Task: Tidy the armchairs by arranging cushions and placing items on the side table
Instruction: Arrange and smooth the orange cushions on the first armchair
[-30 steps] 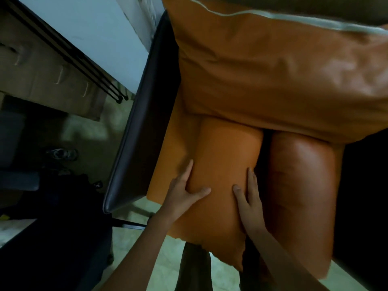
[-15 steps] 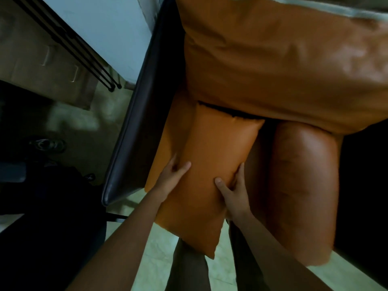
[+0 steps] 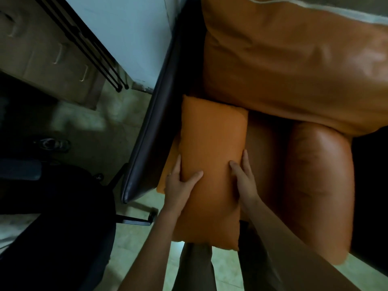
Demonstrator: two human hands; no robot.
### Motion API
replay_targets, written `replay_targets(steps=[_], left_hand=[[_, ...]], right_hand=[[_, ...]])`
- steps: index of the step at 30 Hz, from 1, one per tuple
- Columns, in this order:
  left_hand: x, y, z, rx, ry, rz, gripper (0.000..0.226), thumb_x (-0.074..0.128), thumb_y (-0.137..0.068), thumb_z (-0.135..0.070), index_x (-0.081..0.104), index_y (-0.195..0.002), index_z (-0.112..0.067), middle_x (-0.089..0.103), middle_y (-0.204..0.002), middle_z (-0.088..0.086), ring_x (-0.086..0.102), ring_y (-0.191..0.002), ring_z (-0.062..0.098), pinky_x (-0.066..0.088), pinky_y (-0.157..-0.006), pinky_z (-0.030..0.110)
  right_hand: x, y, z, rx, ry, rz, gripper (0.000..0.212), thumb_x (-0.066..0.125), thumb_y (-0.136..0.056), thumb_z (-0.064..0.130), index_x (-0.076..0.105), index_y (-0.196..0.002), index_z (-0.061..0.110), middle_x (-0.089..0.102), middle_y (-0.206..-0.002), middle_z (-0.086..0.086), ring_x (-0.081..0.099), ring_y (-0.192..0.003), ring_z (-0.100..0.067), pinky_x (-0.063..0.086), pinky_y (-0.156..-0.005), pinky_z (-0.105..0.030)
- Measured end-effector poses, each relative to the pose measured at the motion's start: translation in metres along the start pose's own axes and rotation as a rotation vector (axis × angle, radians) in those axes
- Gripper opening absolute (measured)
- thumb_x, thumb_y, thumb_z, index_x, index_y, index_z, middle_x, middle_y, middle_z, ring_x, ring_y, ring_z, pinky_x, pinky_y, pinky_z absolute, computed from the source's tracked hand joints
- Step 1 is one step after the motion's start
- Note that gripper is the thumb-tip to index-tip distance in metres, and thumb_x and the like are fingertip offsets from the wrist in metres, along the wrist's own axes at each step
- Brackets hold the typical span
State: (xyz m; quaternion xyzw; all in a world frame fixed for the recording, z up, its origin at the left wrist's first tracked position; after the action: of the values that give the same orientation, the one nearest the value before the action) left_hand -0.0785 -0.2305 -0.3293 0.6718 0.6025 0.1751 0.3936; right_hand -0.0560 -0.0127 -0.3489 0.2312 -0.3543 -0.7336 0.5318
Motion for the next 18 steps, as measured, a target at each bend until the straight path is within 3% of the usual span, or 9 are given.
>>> replay_targets(steps=[2,4,6,8,11,15,18], left_hand=[[-0.015,0.007,-0.03,0.101,-0.126,-0.054,0.098,0.066,-0.066,-0.079,0.01,-0.145,-0.067,0.029,-0.152,-0.011,0.037,-0.136,0.021,0.042,-0.106,0.055],[-0.028,0.011,-0.063,0.207,-0.24,-0.083,0.097,0.067,-0.069,-0.072,0.008,-0.146,-0.066,0.026,-0.153,-0.015,0.03,-0.139,0.02,0.036,-0.11,0.055],[-0.039,0.003,-0.084,0.269,-0.365,-0.095,0.094,0.068,-0.075,-0.062,0.01,-0.148,-0.062,0.027,-0.153,-0.016,0.027,-0.14,0.019,0.029,-0.114,0.054],[-0.043,-0.012,-0.08,0.273,-0.434,-0.046,0.089,0.069,-0.08,-0.055,0.014,-0.149,-0.06,0.029,-0.149,-0.018,0.028,-0.139,0.018,0.027,-0.116,0.053],[-0.045,-0.026,-0.06,0.33,-0.429,0.038,0.08,0.063,-0.078,-0.06,0.021,-0.146,-0.063,0.029,-0.138,-0.031,0.033,-0.14,0.014,0.033,-0.115,0.054],[-0.061,-0.022,-0.039,0.334,-0.476,-0.068,0.084,0.072,-0.081,-0.051,0.023,-0.148,-0.056,0.021,-0.153,-0.023,0.024,-0.144,0.018,0.033,-0.113,0.059],[-0.063,-0.015,-0.004,0.168,-0.472,-0.087,0.102,0.071,-0.074,-0.069,0.007,-0.152,-0.055,0.007,-0.162,-0.017,0.018,-0.149,0.026,0.034,-0.111,0.063]], right_hand=[[0.012,-0.01,0.003,0.003,-0.043,0.005,0.073,0.059,-0.09,0.062,0.017,-0.15,0.059,0.036,-0.155,0.015,0.049,-0.13,-0.014,0.044,-0.108,-0.049],[0.026,-0.02,0.004,-0.004,-0.014,-0.006,0.069,0.049,-0.096,0.062,0.011,-0.153,0.054,0.038,-0.149,0.017,0.047,-0.131,-0.012,0.042,-0.11,-0.044],[0.043,-0.03,0.004,-0.011,0.102,-0.011,0.064,0.034,-0.101,0.059,0.001,-0.156,0.049,0.042,-0.133,0.018,0.049,-0.117,-0.01,0.044,-0.101,-0.038],[0.061,-0.039,-0.001,0.012,0.171,0.024,0.065,0.03,-0.101,0.059,-0.007,-0.154,0.049,0.042,-0.141,0.013,0.052,-0.117,-0.019,0.045,-0.104,-0.05],[0.074,-0.042,-0.006,0.069,0.156,0.049,0.07,0.035,-0.1,0.061,-0.009,-0.153,0.051,0.019,-0.166,0.003,0.031,-0.146,-0.032,0.031,-0.116,-0.061],[0.078,-0.032,0.006,-0.016,0.121,0.094,0.088,0.054,-0.093,0.062,-0.008,-0.155,0.048,0.014,-0.166,0.012,0.028,-0.147,-0.021,0.033,-0.118,-0.049],[0.082,-0.036,0.005,-0.044,0.179,0.122,0.105,0.067,-0.082,0.067,-0.009,-0.153,0.051,0.009,-0.165,0.017,0.025,-0.148,-0.018,0.034,-0.118,-0.047]])
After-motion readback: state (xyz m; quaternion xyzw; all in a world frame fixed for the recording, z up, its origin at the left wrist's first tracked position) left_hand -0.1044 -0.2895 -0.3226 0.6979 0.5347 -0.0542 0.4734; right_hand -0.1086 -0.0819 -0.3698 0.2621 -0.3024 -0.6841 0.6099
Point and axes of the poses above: each hand's wrist, its own y-axis away from the middle knuckle, its own x-axis out of the palm, z = x × y, the point moved 10 cm from there along -y, towards the middle knuckle
